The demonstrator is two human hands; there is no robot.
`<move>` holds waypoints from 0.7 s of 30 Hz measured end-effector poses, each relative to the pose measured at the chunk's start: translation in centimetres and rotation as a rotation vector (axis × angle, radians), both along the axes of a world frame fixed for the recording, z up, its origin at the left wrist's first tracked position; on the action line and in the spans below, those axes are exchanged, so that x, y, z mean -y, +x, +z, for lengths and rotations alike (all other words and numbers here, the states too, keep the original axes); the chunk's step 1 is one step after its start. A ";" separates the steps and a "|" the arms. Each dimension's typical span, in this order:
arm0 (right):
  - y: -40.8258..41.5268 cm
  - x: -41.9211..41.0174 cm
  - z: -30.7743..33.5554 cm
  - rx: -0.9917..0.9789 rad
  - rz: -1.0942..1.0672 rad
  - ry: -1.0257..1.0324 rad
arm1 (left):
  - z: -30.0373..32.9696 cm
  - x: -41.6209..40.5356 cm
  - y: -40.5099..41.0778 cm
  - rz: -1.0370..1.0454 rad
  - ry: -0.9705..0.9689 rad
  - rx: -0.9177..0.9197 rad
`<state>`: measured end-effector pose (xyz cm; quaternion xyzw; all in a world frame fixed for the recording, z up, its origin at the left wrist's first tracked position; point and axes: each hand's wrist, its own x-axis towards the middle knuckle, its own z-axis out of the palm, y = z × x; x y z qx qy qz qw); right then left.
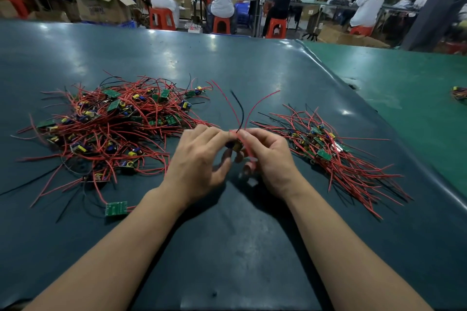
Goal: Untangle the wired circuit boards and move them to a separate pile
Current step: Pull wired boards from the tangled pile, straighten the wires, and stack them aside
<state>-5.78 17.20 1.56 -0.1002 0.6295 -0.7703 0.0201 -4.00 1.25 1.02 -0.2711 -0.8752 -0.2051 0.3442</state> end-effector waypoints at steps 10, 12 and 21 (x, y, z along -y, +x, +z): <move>-0.7 0.2 -0.3 0.017 0.010 -0.028 | -0.4 -0.7 -0.7 -0.042 0.697 0.120; -0.9 0.1 -0.2 0.025 -0.032 -0.060 | -0.4 -0.8 -0.8 -0.059 0.882 0.179; -1.0 0.6 -0.6 -0.041 -0.111 0.071 | -0.4 -0.7 -1.4 -0.031 0.718 0.409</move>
